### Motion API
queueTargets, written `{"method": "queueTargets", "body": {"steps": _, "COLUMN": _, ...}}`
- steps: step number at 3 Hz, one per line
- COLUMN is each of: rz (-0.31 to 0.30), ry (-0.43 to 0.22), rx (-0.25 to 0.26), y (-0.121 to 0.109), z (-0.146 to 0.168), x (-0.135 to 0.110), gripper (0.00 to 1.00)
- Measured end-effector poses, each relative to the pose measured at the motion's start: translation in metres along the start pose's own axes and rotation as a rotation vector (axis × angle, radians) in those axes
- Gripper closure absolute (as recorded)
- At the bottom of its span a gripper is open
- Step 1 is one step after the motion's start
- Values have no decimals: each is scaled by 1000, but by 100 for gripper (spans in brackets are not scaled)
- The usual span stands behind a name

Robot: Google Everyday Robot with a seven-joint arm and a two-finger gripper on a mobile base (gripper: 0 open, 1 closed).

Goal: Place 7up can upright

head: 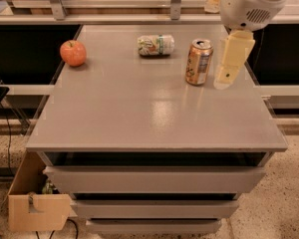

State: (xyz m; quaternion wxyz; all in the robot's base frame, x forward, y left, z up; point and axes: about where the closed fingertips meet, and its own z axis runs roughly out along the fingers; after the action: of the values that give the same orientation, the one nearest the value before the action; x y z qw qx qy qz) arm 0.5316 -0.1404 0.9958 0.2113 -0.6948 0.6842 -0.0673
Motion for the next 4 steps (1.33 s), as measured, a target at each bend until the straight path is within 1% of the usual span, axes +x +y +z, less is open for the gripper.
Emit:
{"method": "queueTargets", "body": {"steps": 1, "rz": -64, "ry": -7, "rx": 15, "y": -39, "z": 20, "x": -23, "gripper": 0}}
{"method": "queueTargets", "body": {"steps": 2, "rz": -113, "ry": -1, "rx": 34, "y": -72, "z": 35, "x": -53, "gripper": 0}}
{"method": "queueTargets", "body": {"steps": 3, "rz": -143, "ry": -12, "rx": 34, "y": -100, "z": 58, "x": -82, "gripper": 0}}
{"method": "queueTargets", "body": {"steps": 4, "rz": -131, "ry": 18, "rx": 11, "y": -138, "z": 128, "x": -111, "gripper": 0}}
